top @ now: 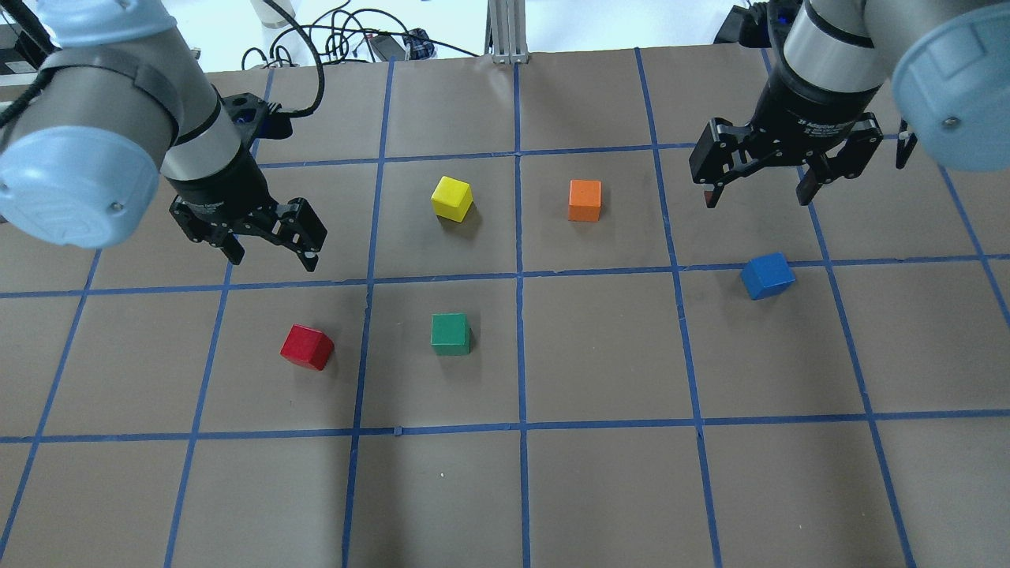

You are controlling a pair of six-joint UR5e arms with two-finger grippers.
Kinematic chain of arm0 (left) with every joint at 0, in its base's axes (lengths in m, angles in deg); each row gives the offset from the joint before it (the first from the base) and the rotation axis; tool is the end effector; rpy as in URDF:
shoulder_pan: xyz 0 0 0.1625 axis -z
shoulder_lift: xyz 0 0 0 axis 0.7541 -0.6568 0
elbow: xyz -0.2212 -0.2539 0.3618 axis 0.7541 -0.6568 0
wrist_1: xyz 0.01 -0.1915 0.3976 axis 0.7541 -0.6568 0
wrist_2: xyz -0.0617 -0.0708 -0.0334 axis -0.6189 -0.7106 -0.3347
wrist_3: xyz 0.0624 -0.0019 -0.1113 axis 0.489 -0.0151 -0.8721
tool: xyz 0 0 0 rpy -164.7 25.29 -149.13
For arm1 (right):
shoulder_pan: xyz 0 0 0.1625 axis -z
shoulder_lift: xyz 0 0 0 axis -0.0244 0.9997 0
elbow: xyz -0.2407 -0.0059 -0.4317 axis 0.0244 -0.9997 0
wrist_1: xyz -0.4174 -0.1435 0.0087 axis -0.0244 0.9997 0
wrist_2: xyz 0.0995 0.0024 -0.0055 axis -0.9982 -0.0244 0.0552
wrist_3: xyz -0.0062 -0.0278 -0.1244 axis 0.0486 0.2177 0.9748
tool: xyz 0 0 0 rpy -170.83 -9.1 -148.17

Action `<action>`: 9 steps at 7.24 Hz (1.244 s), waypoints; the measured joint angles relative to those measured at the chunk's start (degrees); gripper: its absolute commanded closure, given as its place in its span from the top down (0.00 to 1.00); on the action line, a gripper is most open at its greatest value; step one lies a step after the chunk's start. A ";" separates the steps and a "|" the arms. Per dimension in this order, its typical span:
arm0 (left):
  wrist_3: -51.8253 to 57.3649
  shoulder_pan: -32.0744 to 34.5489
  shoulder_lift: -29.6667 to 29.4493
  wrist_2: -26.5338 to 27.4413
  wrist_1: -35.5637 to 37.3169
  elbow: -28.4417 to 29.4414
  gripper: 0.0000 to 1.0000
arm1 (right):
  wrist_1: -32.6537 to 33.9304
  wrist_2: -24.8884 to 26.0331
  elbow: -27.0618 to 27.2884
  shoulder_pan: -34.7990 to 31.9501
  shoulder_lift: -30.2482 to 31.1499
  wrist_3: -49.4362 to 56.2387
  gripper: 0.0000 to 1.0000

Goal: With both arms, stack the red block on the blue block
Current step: 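Move the left gripper down toward the red cube, then close the left gripper on the red cube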

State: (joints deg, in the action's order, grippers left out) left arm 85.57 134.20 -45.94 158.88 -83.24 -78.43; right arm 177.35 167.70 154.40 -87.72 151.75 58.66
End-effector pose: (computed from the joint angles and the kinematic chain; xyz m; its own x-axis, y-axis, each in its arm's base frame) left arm -0.0879 -0.5217 0.4051 -0.9889 0.1478 0.0129 0.1481 0.9789 0.1409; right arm 0.1250 -0.5098 0.5147 -0.9997 0.0245 0.0039 0.0246 0.9990 0.0372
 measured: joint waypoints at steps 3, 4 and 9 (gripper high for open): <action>6.58 -3.35 -2.56 0.69 17.16 -13.33 1.00 | -0.04 -0.01 0.06 0.00 -0.02 -0.06 1.00; 7.91 -3.87 -3.20 1.03 22.26 -17.12 1.00 | -0.04 -0.02 0.07 0.00 -0.02 -0.08 1.00; 9.74 -4.22 -8.05 1.11 32.08 -22.27 0.00 | -0.07 0.02 0.25 0.00 -0.01 -0.14 1.00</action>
State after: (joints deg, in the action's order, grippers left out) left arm 95.31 129.98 -53.99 159.99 -51.16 -100.70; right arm 177.27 167.71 154.65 -87.72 151.74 58.51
